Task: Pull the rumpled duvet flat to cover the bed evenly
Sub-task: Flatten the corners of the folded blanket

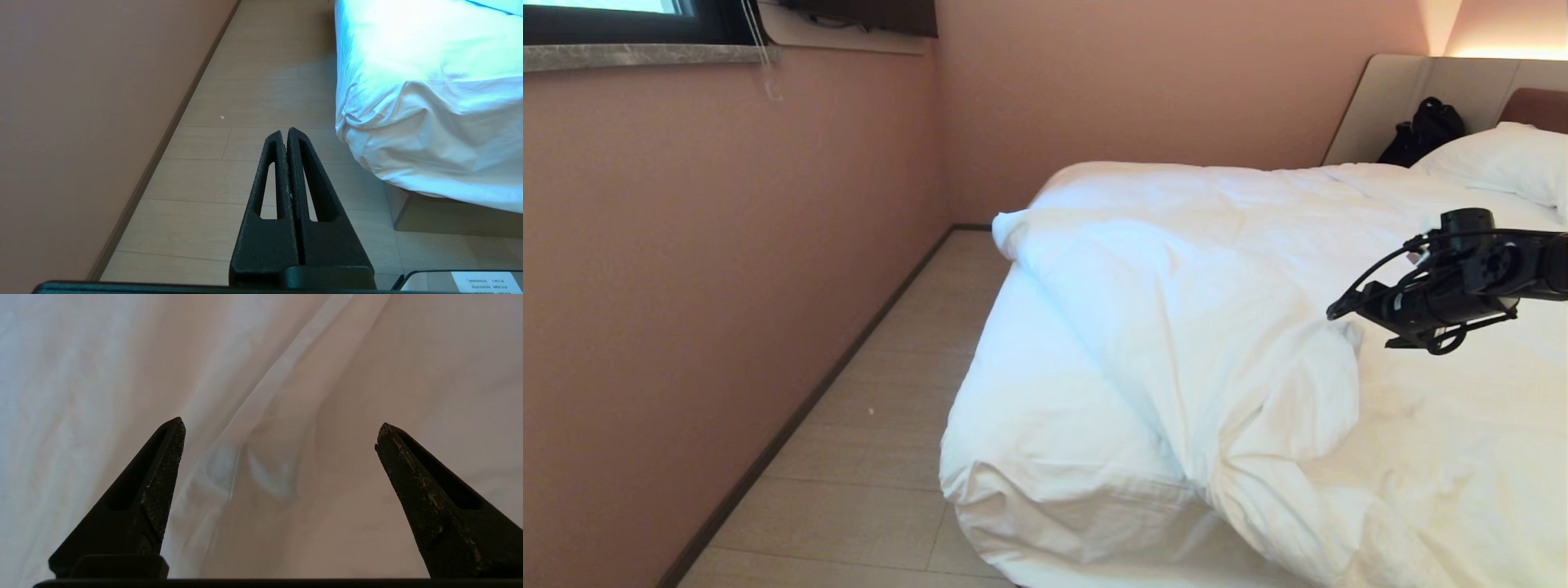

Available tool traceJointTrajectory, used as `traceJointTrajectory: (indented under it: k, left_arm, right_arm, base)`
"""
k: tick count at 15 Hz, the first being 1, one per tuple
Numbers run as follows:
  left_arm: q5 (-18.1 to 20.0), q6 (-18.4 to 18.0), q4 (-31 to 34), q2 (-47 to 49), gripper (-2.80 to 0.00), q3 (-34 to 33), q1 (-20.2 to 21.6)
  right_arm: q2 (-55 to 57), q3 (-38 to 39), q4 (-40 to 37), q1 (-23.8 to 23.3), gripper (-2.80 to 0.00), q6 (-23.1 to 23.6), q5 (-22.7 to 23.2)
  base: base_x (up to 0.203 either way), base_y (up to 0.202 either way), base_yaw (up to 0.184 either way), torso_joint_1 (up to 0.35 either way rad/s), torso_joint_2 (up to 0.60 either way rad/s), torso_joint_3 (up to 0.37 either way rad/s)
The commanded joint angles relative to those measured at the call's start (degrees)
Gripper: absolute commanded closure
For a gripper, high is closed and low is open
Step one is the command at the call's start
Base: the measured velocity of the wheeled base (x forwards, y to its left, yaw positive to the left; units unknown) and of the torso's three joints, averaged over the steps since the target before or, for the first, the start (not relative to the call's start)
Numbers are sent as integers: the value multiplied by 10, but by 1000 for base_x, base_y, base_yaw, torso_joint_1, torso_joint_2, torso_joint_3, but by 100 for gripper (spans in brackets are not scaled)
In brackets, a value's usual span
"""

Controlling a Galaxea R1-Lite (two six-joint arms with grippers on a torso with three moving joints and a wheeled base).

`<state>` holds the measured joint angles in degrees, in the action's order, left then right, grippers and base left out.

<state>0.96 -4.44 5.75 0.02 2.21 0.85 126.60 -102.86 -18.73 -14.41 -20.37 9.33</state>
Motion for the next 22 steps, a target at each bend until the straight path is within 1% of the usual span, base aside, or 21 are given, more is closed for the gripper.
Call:
traceJointTrajectory:
  k: [1,3,4,15,16,17,22]
  left_arm:
    - [0,0,0,0,0,0,0]
    - [0,0,0,1,0,0,0]
    - [0,0,0,0,0,0,0]
    - [0,0,0,0,0,0,0]
    - [0,0,1,1,0,1,0]
    - [0,0,0,0,0,0,0]
    - [0,0,1,1,0,1,0]
  right_arm:
    - [12,0,0,1,-280,-2,22]
    - [13,-1,1,1,-280,-11,56]
    - [15,-4,1,1,-280,-17,60]
    - [44,-13,-1,1,-280,-20,61]
    - [43,-13,-1,1,-113,-20,61]
    - [43,-13,-1,1,0,-20,61]
    - [43,-13,-2,3,0,-20,62]
  base:
    - [0,0,0,0,0,0]
    - [0,0,0,0,0,0]
    - [0,0,0,0,0,0]
    - [0,0,0,0,0,0]
    - [0,0,0,0,0,0]
    - [0,0,0,0,0,0]
    - [0,0,0,0,0,0]
